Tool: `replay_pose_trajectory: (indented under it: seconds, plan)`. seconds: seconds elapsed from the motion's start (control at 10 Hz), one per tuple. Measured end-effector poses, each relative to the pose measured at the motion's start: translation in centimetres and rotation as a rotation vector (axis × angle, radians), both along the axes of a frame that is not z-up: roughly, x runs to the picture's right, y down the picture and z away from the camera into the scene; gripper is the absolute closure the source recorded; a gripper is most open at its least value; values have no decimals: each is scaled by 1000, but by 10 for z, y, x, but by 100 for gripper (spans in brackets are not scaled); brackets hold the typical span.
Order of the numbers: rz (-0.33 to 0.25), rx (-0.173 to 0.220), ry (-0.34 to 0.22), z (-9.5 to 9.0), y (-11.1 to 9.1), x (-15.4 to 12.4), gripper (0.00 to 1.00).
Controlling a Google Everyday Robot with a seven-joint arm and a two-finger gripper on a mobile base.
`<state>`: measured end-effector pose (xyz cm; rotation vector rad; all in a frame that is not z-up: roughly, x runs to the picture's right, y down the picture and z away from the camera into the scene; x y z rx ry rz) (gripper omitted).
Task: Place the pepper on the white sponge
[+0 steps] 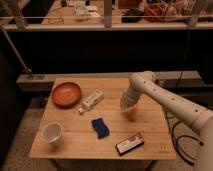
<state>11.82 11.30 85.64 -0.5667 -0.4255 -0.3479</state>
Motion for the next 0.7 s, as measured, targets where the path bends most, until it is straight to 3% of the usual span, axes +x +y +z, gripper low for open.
replay_pose_trajectory:
  seconds: [0.4,0.7]
  plan:
    - [-25,-8,-15,-7,4,3,35]
    - [-33,-7,3,-11,6,9,29]
